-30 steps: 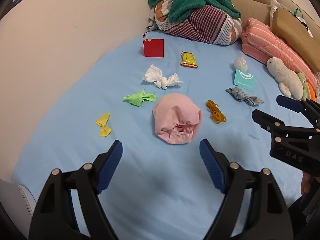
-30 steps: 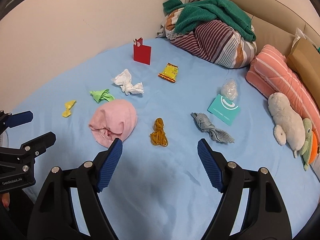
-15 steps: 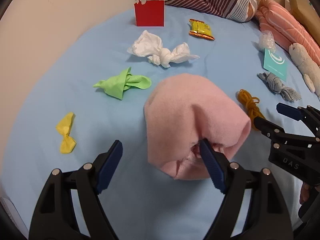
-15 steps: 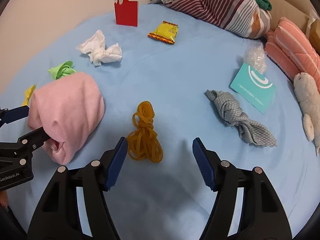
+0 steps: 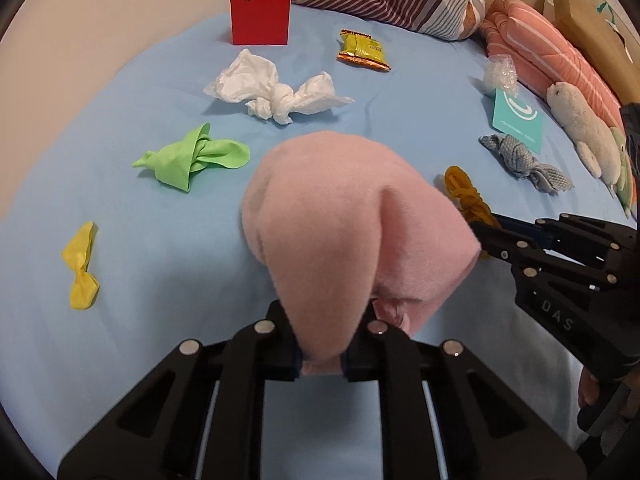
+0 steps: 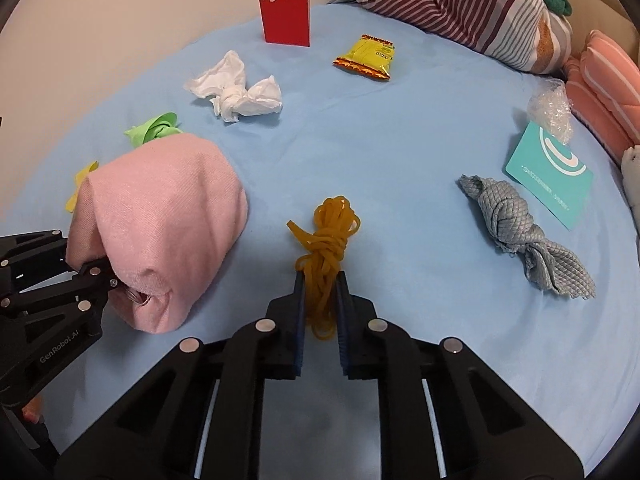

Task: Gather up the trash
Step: 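Carry the pink cloth and rubber bands over the grey bin with both tools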

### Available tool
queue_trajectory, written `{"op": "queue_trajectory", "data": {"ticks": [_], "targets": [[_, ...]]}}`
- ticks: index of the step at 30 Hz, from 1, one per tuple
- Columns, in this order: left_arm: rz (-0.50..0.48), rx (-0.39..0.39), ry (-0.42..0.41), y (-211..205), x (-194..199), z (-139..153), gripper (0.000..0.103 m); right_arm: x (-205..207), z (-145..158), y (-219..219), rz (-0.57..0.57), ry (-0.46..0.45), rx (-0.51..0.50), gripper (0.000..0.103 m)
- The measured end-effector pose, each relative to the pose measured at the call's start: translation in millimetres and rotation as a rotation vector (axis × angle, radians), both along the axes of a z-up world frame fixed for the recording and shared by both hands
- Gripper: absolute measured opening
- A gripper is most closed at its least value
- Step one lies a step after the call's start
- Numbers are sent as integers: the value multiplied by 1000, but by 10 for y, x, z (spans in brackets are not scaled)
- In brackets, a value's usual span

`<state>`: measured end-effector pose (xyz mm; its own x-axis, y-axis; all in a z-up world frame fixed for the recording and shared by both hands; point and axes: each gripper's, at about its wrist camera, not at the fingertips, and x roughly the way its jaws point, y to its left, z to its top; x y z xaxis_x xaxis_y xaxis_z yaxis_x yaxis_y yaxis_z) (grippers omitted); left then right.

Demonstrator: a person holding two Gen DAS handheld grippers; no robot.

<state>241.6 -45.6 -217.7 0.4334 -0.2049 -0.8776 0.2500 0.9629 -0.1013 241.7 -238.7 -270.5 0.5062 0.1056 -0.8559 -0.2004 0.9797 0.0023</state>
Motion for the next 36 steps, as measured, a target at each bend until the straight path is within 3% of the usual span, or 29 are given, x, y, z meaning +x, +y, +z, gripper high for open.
{"op": "queue_trajectory", "data": {"ticks": [8, 15, 23, 36], "targets": [[7, -18, -37, 103, -231, 393, 12, -264, 331, 29, -3, -36, -5, 12], [47, -8, -70, 439, -660, 833, 13, -718, 765, 276, 50, -68, -6, 12], [162, 32, -123, 1100, -1380, 1383, 12, -1250, 1375, 898, 191, -148, -2, 12], [464, 137, -241, 2381, -2780, 2362, 13, -2115, 2080, 2308, 514, -234, 76, 12]]}}
